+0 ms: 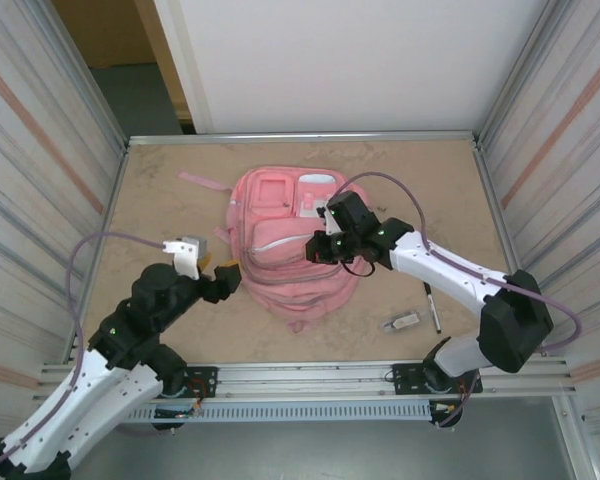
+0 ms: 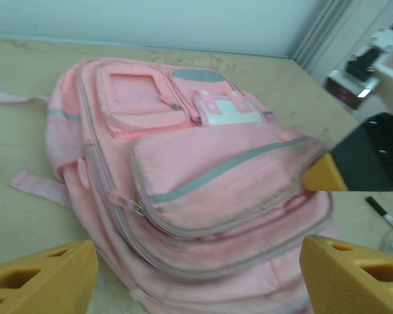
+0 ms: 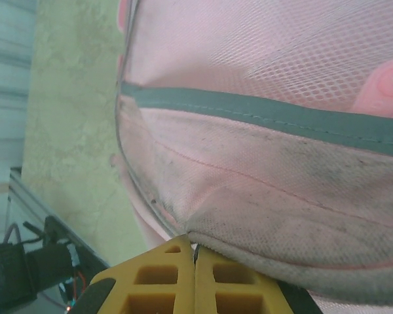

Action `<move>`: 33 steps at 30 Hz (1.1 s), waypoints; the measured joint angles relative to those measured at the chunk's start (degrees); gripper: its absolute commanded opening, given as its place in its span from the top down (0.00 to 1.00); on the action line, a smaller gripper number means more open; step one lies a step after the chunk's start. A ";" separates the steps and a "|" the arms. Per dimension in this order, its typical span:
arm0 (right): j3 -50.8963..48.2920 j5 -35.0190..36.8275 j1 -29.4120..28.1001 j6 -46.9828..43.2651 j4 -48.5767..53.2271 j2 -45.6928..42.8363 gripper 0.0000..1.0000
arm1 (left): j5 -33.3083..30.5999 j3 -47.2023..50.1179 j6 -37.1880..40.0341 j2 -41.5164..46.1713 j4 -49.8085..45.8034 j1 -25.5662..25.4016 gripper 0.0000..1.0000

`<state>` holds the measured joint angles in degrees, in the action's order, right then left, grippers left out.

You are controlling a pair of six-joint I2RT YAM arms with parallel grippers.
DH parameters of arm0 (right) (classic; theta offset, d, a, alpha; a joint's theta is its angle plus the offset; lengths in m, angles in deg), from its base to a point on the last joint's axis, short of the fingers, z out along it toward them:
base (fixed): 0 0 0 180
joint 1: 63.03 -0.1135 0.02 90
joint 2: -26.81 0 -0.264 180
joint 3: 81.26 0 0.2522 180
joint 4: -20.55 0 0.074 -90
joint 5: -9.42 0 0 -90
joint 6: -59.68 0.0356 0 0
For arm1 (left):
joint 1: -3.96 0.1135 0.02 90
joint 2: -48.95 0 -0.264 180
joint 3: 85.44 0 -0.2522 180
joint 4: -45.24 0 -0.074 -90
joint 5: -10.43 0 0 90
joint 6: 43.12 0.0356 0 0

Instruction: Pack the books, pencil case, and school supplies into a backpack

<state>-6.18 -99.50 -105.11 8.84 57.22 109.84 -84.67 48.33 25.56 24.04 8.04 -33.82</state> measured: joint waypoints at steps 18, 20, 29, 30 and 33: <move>4.02 -5.22 -1.68 -8.63 1.84 5.92 0.52 | 14.99 -13.57 -3.96 -40.44 -5.03 18.53 0.14; 3.69 -2.99 0.85 -8.39 2.49 5.53 0.51 | 18.56 -16.17 -3.69 -46.10 -3.96 21.92 0.16; 2.56 2.75 12.72 -9.70 -0.46 9.49 0.54 | 32.52 -23.37 -2.51 -64.78 2.75 23.91 0.25; 3.21 1.60 12.85 -10.45 -1.18 11.47 0.54 | 33.38 -23.37 -2.56 -65.83 3.10 23.91 0.26; 5.51 -1.55 12.81 -12.92 -1.99 17.29 0.57 | 35.26 -22.75 -2.51 -67.04 5.27 23.08 0.30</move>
<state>-0.68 -101.05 -92.30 -4.08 55.23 127.13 -49.42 25.58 23.05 -42.99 13.31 -10.74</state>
